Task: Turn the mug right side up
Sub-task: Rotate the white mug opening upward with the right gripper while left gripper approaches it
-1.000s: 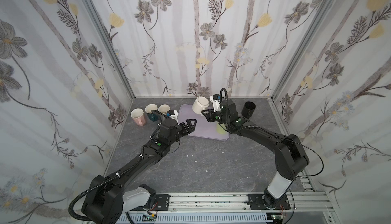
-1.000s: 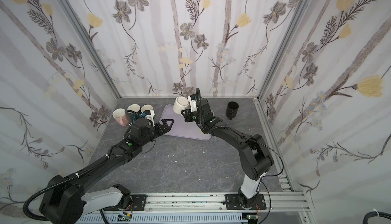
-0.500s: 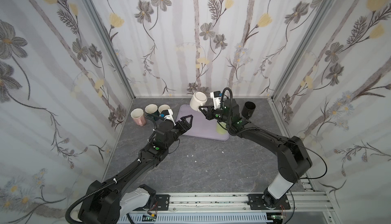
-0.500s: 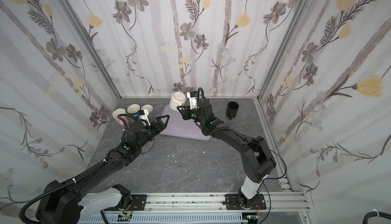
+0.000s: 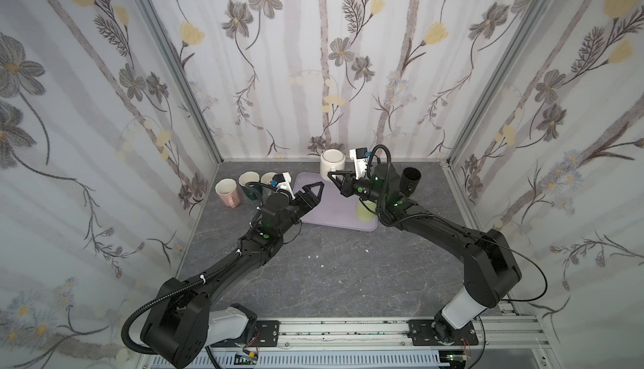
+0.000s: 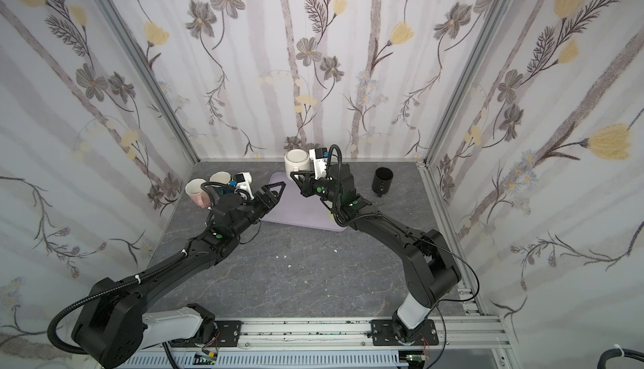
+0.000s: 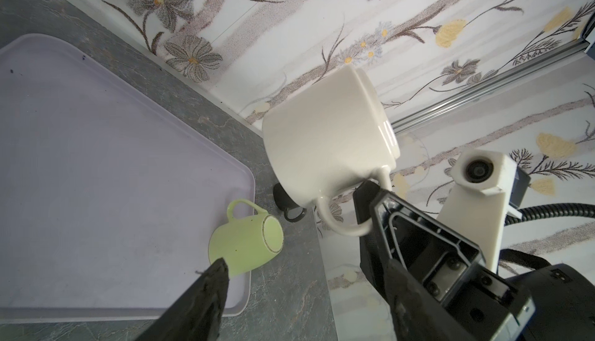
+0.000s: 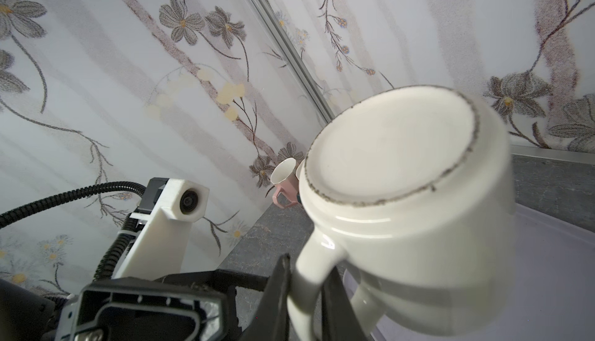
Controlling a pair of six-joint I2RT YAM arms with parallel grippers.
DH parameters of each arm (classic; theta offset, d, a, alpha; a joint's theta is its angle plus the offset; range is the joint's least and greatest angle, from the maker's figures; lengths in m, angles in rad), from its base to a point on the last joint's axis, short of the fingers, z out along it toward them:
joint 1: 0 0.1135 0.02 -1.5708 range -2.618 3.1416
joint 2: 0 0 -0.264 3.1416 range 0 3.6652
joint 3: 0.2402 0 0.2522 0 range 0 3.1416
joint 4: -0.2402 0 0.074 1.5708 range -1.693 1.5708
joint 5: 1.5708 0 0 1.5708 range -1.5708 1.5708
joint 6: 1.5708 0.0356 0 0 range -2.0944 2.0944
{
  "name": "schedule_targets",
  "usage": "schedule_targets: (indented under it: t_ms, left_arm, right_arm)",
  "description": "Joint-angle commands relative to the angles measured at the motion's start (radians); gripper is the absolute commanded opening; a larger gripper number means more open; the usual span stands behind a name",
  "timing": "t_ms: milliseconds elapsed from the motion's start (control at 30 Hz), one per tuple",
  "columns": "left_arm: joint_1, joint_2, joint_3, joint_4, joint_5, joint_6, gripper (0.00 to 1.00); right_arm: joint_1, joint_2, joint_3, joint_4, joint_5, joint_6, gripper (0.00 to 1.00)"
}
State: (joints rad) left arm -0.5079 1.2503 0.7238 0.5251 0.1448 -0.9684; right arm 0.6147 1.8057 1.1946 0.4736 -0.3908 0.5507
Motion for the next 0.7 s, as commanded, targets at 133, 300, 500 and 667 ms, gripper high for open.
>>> schedule_targets:
  t_ms: [133, 300, 500, 667]
  left_arm:
    - [0.000, 0.006, 0.014, 0.016, 0.035, 0.115, 0.76]
    - [-0.003, 0.067, 0.003, 0.086, 0.075, 0.280, 0.73]
    - [-0.007, 0.152, -0.051, 0.371, 0.145, 0.483, 0.69]
    - [-0.018, 0.181, -0.026, 0.428, 0.196, 0.663, 0.67]
  right_arm:
    - [-0.009, -0.014, 0.032, 0.034, -0.001, 0.023, 0.00]
    - [-0.023, -0.017, 0.050, -0.022, -0.007, 0.090, 0.00]
    - [-0.036, -0.031, 0.087, -0.105, -0.034, 0.152, 0.00]
    - [-0.045, -0.040, 0.150, -0.249, -0.034, 0.162, 0.00]
